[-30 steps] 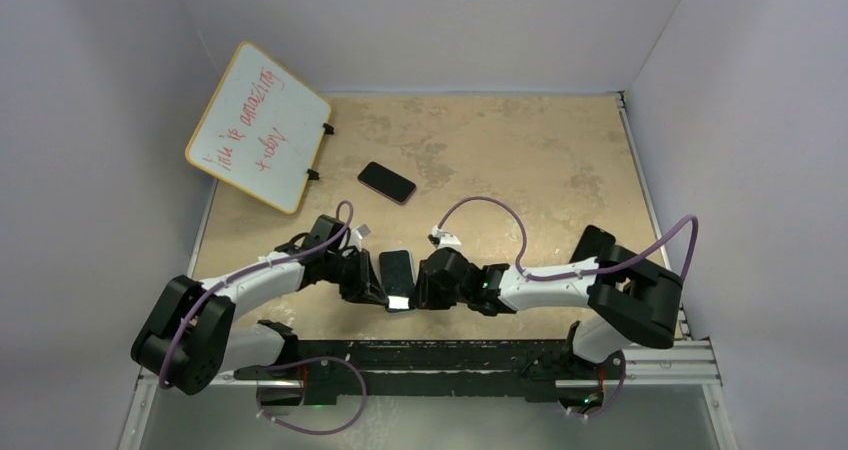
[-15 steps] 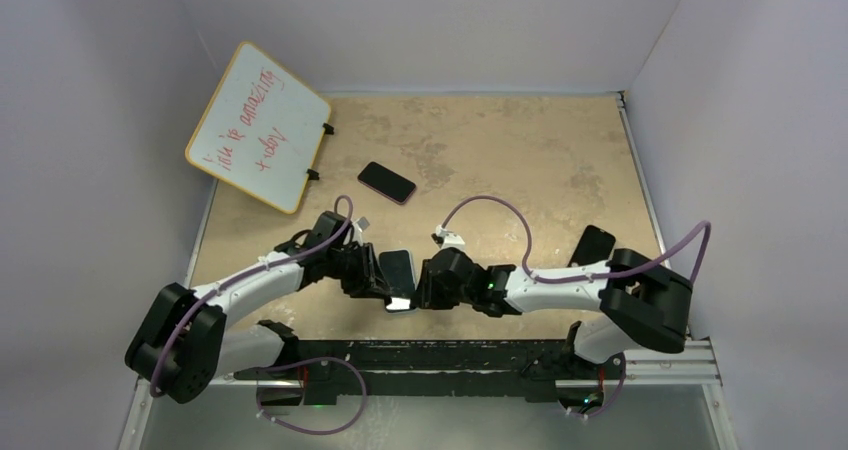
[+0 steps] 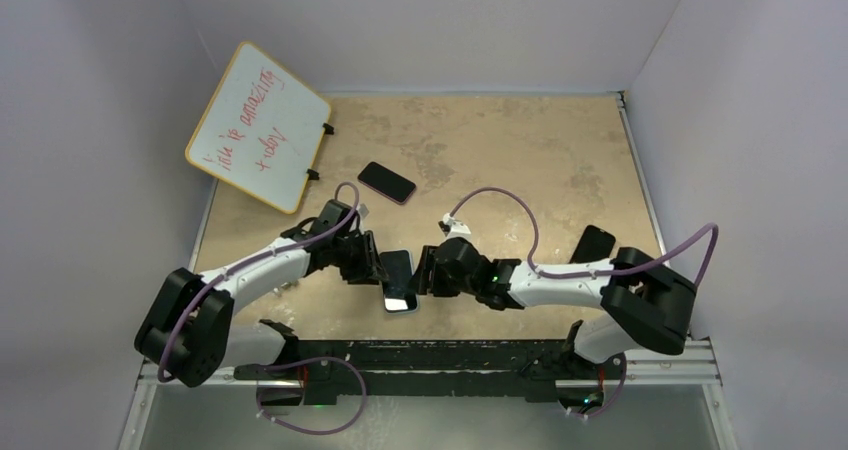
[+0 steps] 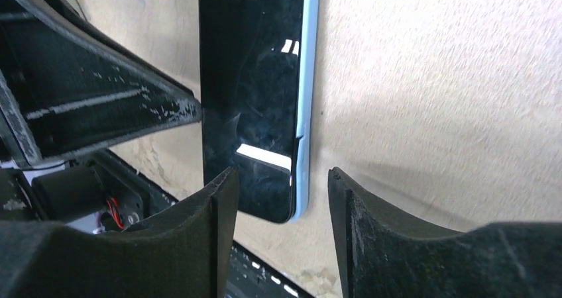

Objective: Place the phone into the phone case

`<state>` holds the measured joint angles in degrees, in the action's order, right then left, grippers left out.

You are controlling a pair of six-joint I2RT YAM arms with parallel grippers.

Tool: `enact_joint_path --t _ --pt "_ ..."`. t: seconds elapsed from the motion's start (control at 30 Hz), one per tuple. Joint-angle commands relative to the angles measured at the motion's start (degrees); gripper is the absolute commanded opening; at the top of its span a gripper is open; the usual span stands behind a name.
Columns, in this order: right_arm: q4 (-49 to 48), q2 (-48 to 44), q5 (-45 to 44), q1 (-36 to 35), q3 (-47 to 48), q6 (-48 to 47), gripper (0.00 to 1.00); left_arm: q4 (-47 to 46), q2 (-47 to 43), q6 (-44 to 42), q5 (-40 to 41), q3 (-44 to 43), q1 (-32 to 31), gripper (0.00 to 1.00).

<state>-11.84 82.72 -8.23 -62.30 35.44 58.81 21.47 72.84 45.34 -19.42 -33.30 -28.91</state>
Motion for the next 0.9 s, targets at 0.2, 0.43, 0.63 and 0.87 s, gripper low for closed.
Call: enact_joint_path --t 0.2,0.43,0.63,0.87 --pt "-7.7 5.7 2.6 1.2 0.5 -1.1 0.58 -6.9 3.2 -0.6 -2.2 3.5 0.4 0.24" --pt "-10.3 9.5 4.5 1.2 1.8 -1.3 0.61 -4.0 3.3 -2.6 -2.0 4.0 3.5 0.18" --pt "-23.2 8.2 8.0 1.9 -2.2 -0.5 0.61 -5.9 3.2 -2.8 -5.1 5.3 4.6 0.18" --pt "-37.7 9.7 15.4 4.0 -5.8 2.5 0.59 -9.9 4.0 -1.2 -8.8 7.9 4.6 0.17"
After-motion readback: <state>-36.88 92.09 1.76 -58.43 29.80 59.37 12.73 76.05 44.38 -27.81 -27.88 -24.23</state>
